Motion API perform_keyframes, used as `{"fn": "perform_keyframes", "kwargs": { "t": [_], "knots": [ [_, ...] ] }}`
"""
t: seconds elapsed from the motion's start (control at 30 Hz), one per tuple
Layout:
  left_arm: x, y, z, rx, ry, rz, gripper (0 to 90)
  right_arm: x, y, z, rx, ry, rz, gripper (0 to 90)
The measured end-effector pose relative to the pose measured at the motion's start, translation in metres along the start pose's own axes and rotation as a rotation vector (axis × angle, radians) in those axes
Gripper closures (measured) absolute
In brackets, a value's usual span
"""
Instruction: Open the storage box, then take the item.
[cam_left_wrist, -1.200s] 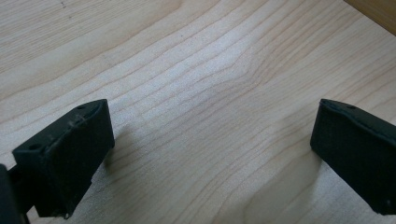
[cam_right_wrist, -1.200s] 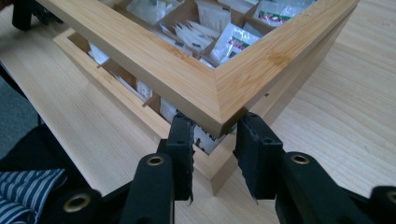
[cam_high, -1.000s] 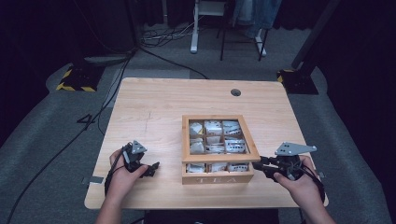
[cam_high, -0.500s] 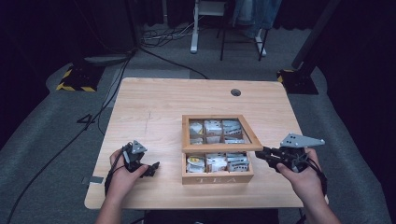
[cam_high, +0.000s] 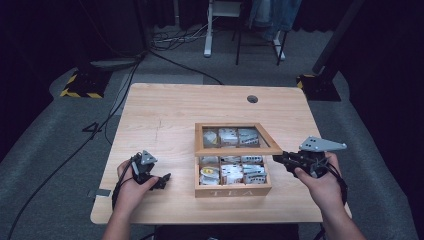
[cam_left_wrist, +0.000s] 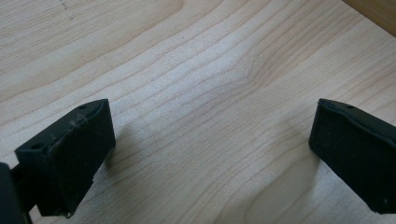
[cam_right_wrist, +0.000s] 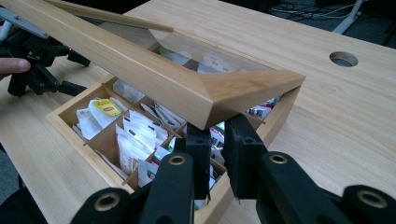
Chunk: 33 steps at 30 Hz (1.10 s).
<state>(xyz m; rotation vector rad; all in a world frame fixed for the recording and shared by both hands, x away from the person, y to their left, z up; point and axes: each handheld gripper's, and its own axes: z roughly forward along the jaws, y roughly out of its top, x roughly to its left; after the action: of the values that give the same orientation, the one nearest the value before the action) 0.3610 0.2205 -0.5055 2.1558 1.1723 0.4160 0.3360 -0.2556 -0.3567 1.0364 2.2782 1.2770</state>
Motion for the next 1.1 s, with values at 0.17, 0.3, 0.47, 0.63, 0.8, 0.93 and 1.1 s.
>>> {"fn": "perform_keyframes", "kwargs": {
  "t": [0.17,0.3,0.47,0.63,0.8,0.93,1.1],
  "knots": [
    [0.001,0.001,-0.001,-0.012,0.006,-0.005,8.0,-0.001,0.003,0.003,-0.014,0.005,0.002,80.2],
    [0.002,0.002,0.0,-0.023,0.011,-0.005,11.4,-0.001,0.004,0.004,-0.019,0.007,0.007,79.6],
    [0.002,0.001,-0.001,-0.034,0.018,-0.018,16.8,-0.002,0.004,0.004,-0.032,0.013,0.015,79.4],
    [0.0,0.005,-0.006,-0.038,-0.003,-0.022,18.5,-0.002,0.005,0.004,-0.045,0.013,0.015,79.3],
    [-0.004,0.009,-0.013,-0.067,-0.021,-0.028,18.8,-0.002,0.005,0.005,-0.055,0.012,0.015,79.3],
    [-0.008,0.014,-0.02,-0.084,-0.136,-0.073,18.6,-0.002,0.005,0.006,-0.058,0.011,0.014,79.3],
    [-0.02,0.025,-0.031,-0.079,-0.121,-0.061,19.5,-0.001,0.005,0.006,-0.062,0.007,0.017,78.9]
  ]
}}
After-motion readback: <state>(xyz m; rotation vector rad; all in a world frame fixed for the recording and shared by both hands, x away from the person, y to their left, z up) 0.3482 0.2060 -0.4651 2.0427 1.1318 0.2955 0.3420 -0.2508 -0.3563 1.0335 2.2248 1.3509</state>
